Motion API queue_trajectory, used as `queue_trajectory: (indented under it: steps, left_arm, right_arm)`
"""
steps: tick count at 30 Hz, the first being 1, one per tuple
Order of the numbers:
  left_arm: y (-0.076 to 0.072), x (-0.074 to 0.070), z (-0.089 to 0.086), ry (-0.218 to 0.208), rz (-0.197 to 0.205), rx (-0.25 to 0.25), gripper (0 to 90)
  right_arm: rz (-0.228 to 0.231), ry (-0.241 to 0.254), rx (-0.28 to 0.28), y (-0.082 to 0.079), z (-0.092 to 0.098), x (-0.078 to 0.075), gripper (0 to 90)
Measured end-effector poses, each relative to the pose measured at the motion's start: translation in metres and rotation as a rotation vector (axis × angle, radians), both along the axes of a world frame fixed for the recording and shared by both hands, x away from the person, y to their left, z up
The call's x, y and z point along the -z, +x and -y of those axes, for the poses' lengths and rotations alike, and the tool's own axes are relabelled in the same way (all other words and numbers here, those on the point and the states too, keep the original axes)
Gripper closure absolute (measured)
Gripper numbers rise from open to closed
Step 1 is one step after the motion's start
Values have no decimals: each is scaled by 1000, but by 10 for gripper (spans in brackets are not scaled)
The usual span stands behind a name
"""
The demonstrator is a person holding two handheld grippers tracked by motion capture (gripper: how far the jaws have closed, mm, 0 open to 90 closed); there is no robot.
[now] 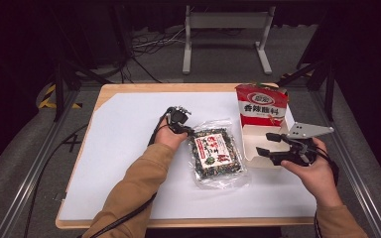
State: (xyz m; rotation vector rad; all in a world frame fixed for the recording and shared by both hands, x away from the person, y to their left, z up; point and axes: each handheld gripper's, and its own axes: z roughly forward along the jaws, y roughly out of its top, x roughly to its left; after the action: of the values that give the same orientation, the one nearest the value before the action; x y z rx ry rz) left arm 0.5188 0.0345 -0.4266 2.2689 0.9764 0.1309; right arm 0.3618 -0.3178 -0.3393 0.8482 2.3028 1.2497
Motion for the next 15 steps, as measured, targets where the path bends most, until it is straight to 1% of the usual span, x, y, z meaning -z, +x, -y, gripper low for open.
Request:
queue_trajectory:
  steps: [3,4,6,8,10,11,12,14,15]
  left_arm:
    - [1,0,-3,-22,-16,-3,816]
    - [0,-1,-3,-25,-12,-9,830]
    - [0,-4,-6,-27,-13,-5,853]
    - [-1,-5,-7,-27,-11,-7,864]
    - [-3,-8,-11,-6,19,-15,900]
    - [-3,-9,-13,-1,19,-16,900]
    - [-3,-8,-17,-20,11,-19,900]
    - [-4,-9,-24,-44,7,-30,900]
    - [-5,-10,-28,-57,12,-40,900]
  right_arm:
    - [0,2,3,0,1,0,359]
    - [0,2,3,0,1,0,358]
    - [-1,2,4,0,1,0,359]
    - [-1,3,4,0,2,0,359]
    - [0,3,4,0,2,0,360]
    - [-1,4,5,0,1,0,359]
    - [0,4,5,0,1,0,360]
    - [0,3,5,0,1,0,360]
    - [0,2,4,0,0,0,360]
